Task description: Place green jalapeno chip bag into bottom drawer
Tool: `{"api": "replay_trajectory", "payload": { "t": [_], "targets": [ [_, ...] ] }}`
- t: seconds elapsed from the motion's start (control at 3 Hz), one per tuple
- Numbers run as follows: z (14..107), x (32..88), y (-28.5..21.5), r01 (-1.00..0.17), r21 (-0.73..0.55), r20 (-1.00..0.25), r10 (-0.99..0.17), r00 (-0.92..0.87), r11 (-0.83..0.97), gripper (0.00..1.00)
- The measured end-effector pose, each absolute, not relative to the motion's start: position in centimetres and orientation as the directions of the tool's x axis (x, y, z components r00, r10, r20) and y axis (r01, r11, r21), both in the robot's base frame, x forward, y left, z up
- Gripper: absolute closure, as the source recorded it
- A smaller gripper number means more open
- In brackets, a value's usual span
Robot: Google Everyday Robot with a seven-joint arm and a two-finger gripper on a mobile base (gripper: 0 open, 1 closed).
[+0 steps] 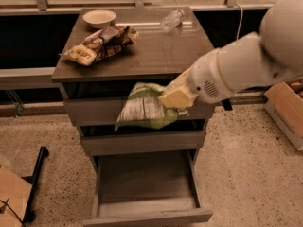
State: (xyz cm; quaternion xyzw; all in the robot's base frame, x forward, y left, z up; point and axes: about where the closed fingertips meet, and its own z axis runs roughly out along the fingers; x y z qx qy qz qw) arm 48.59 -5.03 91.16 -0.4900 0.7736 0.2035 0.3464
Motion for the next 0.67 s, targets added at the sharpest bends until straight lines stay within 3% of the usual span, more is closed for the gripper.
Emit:
{"api": "replay_trajectory", "payload": {
  "t": [0.67],
  "targets": [
    [73.8, 47.4, -2.6, -0.867, 0.18, -0.673, -0.584, -0.453, 0.465, 1.0]
  ]
}}
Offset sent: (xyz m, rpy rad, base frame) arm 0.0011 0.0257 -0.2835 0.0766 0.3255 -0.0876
